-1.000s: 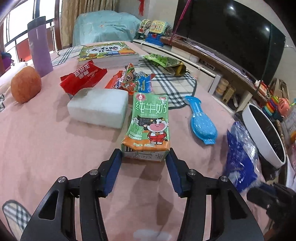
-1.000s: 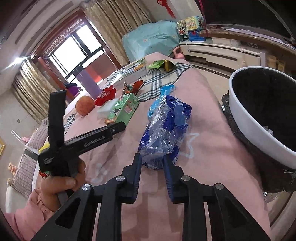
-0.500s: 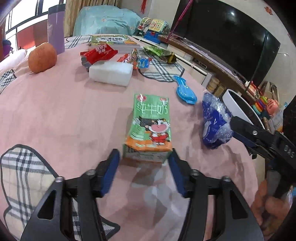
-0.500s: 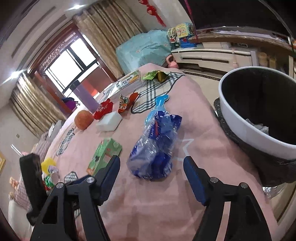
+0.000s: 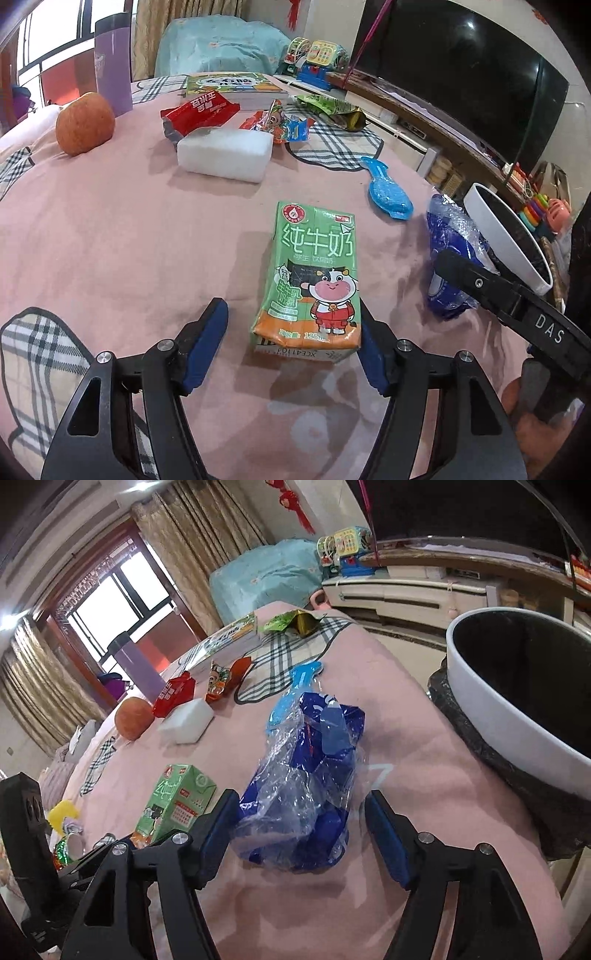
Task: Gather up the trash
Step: 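Lift and carry the green carton and blue bag over the trash bin, then open both grippers to drop the carton and bag into the bin, then move left gripper toward the white foam block while right gripper approaches the blue candy, then grasp the white foam block with left gripper while right gripper grasps the blue spoon-shaped candy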
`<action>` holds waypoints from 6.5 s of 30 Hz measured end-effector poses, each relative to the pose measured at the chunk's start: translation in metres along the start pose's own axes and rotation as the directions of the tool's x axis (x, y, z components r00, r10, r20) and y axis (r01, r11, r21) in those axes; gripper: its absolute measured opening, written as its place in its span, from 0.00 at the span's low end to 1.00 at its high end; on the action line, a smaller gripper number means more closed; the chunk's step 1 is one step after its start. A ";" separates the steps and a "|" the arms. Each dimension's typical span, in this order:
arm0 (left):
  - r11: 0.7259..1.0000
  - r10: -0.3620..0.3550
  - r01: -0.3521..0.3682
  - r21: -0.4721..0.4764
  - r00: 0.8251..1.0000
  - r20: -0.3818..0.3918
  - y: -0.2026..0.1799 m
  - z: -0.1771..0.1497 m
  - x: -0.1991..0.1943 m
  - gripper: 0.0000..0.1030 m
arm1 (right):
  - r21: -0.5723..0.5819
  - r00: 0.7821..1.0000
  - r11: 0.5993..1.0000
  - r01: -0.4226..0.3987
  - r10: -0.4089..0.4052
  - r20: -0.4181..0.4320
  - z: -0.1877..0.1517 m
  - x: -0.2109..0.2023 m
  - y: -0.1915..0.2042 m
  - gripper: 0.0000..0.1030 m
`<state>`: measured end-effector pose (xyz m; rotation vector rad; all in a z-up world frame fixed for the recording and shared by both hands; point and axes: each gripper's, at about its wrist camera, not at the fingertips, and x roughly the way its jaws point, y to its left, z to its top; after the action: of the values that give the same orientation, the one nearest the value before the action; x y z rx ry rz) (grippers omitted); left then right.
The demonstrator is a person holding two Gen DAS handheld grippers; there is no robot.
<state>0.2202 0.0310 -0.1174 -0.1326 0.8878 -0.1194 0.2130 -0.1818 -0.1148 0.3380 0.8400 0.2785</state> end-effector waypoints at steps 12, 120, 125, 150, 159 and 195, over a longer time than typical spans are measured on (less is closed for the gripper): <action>1.000 -0.002 0.002 0.021 1.000 0.007 -0.004 -0.003 -0.002 0.49 | 0.001 1.000 1.000 -0.019 0.019 -0.013 0.000 -0.002 -0.002 0.69; 0.922 -0.243 0.247 0.298 0.969 -0.050 -0.238 0.059 0.020 0.65 | 0.102 0.984 0.987 0.124 -0.135 0.114 0.055 -0.107 -0.163 0.60; 0.928 -0.248 0.248 0.277 0.968 -0.037 -0.223 0.057 0.013 0.65 | 0.106 0.984 0.988 0.114 -0.126 0.122 0.053 -0.110 -0.160 0.66; 0.993 -0.102 0.101 -0.066 0.995 -0.010 -0.051 0.026 -0.006 0.66 | -0.031 0.991 1.000 -0.003 0.007 0.132 0.039 -0.084 -0.049 0.88; 0.990 -0.058 0.056 -0.129 0.998 -0.011 -0.007 0.019 -0.009 0.67 | -0.111 0.996 0.993 -0.047 0.055 0.072 0.028 -0.056 -0.006 0.88; 0.979 0.107 -0.114 -0.172 0.993 -0.048 0.032 0.094 0.065 0.72 | -0.136 0.997 0.989 -0.052 0.043 -0.071 0.049 0.043 0.016 0.87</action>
<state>0.3359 0.0587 -0.1139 -0.2443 0.9413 0.0599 0.2759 -0.1600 -0.1070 0.2205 0.8754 0.3922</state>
